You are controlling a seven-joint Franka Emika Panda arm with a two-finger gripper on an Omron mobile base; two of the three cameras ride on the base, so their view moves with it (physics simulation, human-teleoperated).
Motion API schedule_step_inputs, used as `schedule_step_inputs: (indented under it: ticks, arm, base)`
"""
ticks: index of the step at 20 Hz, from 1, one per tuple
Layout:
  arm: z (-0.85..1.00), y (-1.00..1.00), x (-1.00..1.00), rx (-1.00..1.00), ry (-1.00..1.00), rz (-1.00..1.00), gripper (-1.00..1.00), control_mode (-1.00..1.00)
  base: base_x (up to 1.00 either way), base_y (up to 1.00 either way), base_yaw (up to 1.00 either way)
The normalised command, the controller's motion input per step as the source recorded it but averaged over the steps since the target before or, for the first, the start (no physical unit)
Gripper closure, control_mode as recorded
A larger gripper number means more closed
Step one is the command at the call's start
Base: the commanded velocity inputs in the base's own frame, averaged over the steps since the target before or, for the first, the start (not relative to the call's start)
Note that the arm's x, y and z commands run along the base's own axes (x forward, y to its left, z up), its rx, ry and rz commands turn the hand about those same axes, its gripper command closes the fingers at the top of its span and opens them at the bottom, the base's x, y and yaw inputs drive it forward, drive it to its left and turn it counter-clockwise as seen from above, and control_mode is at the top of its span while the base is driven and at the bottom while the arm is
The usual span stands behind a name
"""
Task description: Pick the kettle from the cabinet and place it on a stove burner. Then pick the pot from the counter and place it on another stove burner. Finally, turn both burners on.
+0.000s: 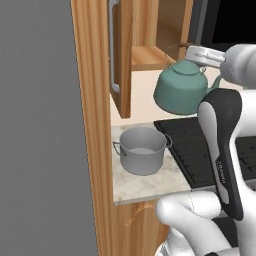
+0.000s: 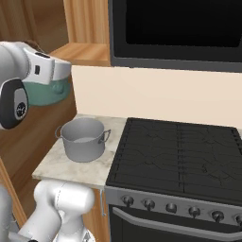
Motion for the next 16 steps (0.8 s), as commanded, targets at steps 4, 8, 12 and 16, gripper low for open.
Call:
schedule_step_inputs:
  ticks: [4, 8, 12, 16]
  arm:
    - [0.00, 0.00, -0.03, 0.00, 0.00, 0.00, 1.00, -1.00]
    - [-0.15, 0.00, 0.00, 0.00, 0.00, 0.00, 1.00, -1.00]
    - [-0.20, -0.04, -0.08, 0.03, 0.00, 0.00, 1.00, -1.00]
    - [-0.05, -0.01, -0.03, 0.01, 0.00, 0.00, 1.00, -1.00]
  base:
    - [0.00, 0.00, 0.00]
    - [0.00, 0.00, 0.00]
    - [0.00, 0.00, 0.00]
    - [0.00, 0.00, 0.00]
